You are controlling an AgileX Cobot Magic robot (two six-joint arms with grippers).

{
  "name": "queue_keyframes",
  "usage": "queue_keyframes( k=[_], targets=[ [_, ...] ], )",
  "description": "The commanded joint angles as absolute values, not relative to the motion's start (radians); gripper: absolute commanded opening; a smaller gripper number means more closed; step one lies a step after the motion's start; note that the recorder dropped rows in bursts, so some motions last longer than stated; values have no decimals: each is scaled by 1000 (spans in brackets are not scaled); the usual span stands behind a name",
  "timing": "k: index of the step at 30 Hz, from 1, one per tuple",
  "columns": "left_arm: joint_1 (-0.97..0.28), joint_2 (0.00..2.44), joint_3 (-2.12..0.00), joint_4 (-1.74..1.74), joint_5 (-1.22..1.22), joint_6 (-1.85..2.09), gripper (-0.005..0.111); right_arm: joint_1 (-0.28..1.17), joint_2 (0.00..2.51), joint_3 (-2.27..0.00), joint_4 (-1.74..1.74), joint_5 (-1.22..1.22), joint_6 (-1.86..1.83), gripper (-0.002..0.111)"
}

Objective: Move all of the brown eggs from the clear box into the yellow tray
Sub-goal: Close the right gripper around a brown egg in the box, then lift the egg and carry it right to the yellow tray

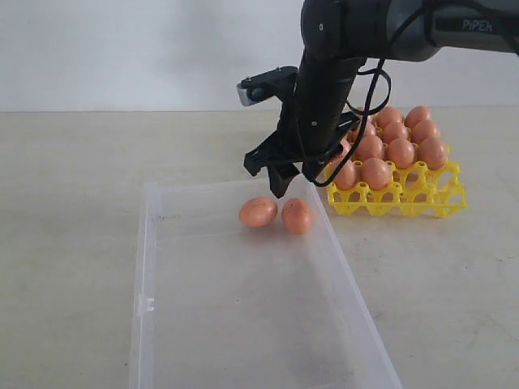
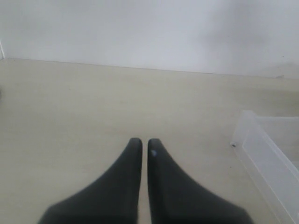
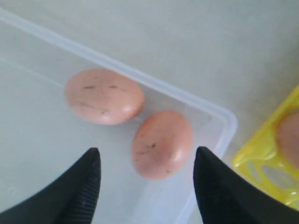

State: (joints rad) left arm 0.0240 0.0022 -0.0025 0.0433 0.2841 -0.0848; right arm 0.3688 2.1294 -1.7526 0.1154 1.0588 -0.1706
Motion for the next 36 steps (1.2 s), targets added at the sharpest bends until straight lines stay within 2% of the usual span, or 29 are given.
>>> queue_keyframes(
  k=[1,20,22,23,24,25,31,36],
  targets=[
    [26,0,0,41,277,-83,4,369,2118,-1756,188,1117,-157,50],
    [26,0,0,41,277,-83,4,369,2278,-1756,95,1064,0,49],
    [26,0,0,41,277,-83,4,369,2283,-1756,94,1064,0,41],
    [26,0,0,41,277,-83,4,369,2283,-1756,94,1064,-8,29],
    [26,0,0,41,277,-83,4,369,2281,-1756,94,1067,-41,8],
    [26,0,0,41,277,-83,4,369,2279,-1756,94,1069,-59,0],
    [26,0,0,41,277,-83,4,369,2217,-1756,99,1095,-134,0],
    [26,0,0,41,277,-83,4,369,2082,-1756,131,1009,-161,0]
  ],
)
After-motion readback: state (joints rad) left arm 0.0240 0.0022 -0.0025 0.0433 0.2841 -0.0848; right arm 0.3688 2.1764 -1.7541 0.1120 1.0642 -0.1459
